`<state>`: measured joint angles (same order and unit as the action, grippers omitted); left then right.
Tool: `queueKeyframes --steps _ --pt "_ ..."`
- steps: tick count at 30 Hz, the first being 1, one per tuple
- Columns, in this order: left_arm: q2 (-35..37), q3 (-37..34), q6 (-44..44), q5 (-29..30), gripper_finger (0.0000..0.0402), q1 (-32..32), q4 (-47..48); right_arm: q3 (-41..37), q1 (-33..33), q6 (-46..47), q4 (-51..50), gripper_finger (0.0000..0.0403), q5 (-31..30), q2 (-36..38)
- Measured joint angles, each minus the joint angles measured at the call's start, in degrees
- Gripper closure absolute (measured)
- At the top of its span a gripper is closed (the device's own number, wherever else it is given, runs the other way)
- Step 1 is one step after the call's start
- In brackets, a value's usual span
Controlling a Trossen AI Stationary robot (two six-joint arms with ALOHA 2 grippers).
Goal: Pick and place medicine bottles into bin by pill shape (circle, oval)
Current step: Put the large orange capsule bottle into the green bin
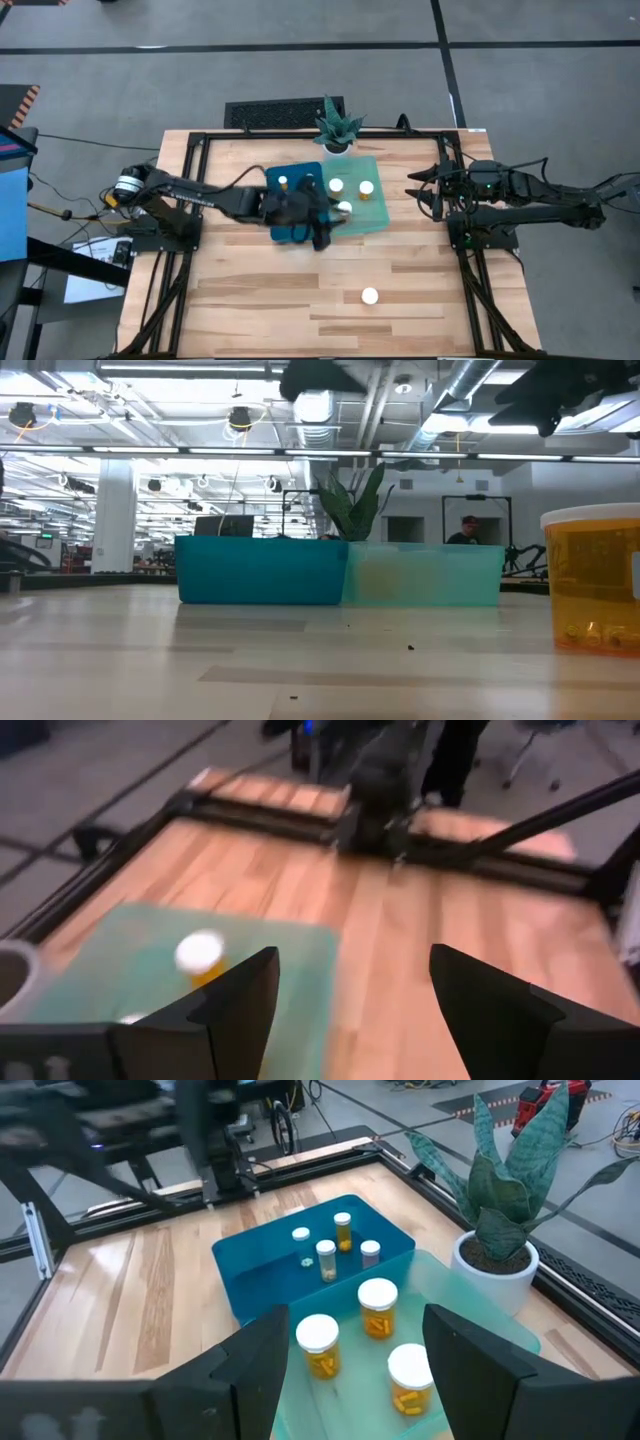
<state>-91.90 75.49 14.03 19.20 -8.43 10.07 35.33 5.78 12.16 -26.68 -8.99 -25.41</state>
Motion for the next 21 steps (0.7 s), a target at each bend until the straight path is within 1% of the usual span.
queueKeyframes --steps 2,5,7,9,14,21 --pt "-0.1 0.01 -0.07 1.98 0.0143 -2.23 -1.8 0.0 0.0 0.0 -0.51 0.0165 0.02 0.0" --pt "-2.27 0.0 -1.33 4.87 0.0132 -5.02 -4.86 0.0 0.0 0.0 -1.71 0.0165 0.06 -0.02" --pt "-4.8 0.26 -1.51 5.2 0.0126 -6.12 -8.81 0.0 -0.08 0.0 -2.26 0.0165 0.09 -0.02" --pt "-7.92 1.51 -1.07 5.2 0.0124 -7.08 -9.77 0.0 -0.16 -0.01 -2.84 0.0165 0.27 -0.02" --pt "-17.75 8.5 -2.86 3.68 0.0123 -9.28 -9.21 0.0 -0.15 -0.04 -3.19 0.0165 1.89 0.0" --pt "-31.23 21.42 -4.8 -1.25 0.0122 -10.38 -7.85 0.0 -0.15 -0.13 -4.66 0.0165 3.13 -0.01"
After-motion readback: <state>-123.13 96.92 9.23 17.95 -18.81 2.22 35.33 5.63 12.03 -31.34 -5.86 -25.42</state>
